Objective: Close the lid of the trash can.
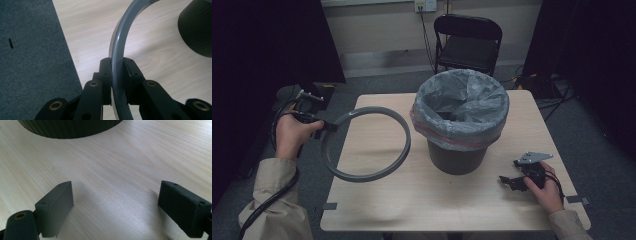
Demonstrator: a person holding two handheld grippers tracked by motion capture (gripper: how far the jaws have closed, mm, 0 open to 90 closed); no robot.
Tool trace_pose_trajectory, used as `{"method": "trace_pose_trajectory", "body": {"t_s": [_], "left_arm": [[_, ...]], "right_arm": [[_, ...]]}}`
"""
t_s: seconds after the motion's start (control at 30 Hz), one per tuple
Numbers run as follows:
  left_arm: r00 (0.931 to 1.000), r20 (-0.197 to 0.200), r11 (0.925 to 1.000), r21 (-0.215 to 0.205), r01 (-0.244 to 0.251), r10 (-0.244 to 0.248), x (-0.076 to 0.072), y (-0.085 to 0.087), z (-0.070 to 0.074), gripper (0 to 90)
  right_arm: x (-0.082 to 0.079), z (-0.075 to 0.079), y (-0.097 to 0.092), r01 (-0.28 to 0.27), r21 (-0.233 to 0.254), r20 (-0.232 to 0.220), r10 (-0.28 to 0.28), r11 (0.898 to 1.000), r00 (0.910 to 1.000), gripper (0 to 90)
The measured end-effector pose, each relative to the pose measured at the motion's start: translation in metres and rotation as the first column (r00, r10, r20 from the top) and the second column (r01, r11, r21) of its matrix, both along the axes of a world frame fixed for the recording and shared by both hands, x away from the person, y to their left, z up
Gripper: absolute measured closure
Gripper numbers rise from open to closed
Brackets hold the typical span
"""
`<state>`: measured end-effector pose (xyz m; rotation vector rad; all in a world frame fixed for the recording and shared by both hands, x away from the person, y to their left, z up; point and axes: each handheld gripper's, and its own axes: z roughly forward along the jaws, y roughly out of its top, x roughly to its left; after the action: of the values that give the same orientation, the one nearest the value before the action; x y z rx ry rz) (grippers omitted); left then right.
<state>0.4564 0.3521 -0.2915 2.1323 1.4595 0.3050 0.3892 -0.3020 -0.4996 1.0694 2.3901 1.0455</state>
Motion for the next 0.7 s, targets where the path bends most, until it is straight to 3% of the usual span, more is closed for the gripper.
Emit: {"method": "trace_pose_trajectory", "body": {"t_s": [0.3,0.47,0.7], "left_arm": [[0.9997,0.024,0.9998,-0.021,0.004,-0.004,0.004,0.004,0.041,78.3],[0.9994,0.029,0.9997,-0.013,0.02,-0.019,0.009,-0.001,0.062,78.3],[0.9988,0.036,0.9987,-0.038,0.035,-0.034,0.014,-0.009,0.084,78.2]], "right_arm": [[0.0,0.0,0.0,0.001,0.007,0.0,-0.001,1.0,1.0,11.7],[0.001,0.0,-0.001,0.002,0.013,-0.004,-0.002,1.0,1.0,11.7],[0.0,0.0,-0.001,0.001,0.008,-0.004,-0.001,1.0,1.0,11.7]]}}
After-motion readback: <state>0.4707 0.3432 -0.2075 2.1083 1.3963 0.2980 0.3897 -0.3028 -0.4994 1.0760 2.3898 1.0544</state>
